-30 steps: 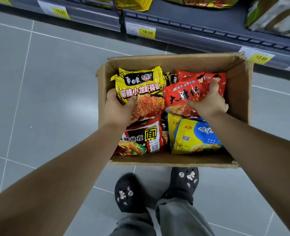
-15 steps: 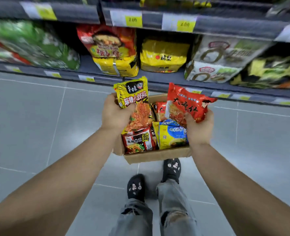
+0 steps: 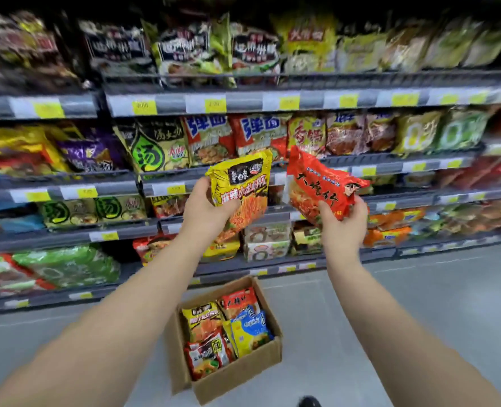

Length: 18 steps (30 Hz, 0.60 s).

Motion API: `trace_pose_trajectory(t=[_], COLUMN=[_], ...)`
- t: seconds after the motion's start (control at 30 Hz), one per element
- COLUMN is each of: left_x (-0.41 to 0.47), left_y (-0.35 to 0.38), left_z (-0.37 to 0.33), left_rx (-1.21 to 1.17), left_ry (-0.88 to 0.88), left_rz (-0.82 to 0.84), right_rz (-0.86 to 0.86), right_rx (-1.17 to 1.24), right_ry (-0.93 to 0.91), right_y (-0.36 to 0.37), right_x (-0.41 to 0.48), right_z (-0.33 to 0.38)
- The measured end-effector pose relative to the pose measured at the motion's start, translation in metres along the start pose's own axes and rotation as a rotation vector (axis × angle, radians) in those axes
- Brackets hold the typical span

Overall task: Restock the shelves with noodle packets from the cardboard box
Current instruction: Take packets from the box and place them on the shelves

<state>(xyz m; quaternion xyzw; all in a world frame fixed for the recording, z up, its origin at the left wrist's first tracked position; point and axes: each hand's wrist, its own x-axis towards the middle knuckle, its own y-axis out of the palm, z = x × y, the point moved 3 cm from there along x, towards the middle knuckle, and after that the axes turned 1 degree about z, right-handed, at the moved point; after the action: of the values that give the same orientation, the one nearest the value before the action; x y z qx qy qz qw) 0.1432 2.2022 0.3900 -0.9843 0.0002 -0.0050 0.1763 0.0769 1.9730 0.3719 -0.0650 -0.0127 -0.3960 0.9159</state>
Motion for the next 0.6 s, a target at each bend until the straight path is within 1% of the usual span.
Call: trace_pose_trajectory(t=[0.13, 0.3, 0.6], left_x=[0.008, 0.012, 0.013], left_y=[0.012, 0.05, 0.131], left_z=[-0.085, -0.175, -0.287], left_rx=[-0.038, -0.049, -0.102], left_ry=[0.128, 0.264, 0.421], left_rz=[-0.035, -0.045, -0.185], right_rz=[-0.031, -0.045, 0.011], right_rx=[0.006, 0.001, 0.066], right_ry=[-0.109, -0.244, -0.477], right_y=[-0.046, -0.095, -0.179], right_x=[0.039, 0.099, 0.199], right_z=[0.068, 0.128, 0.206])
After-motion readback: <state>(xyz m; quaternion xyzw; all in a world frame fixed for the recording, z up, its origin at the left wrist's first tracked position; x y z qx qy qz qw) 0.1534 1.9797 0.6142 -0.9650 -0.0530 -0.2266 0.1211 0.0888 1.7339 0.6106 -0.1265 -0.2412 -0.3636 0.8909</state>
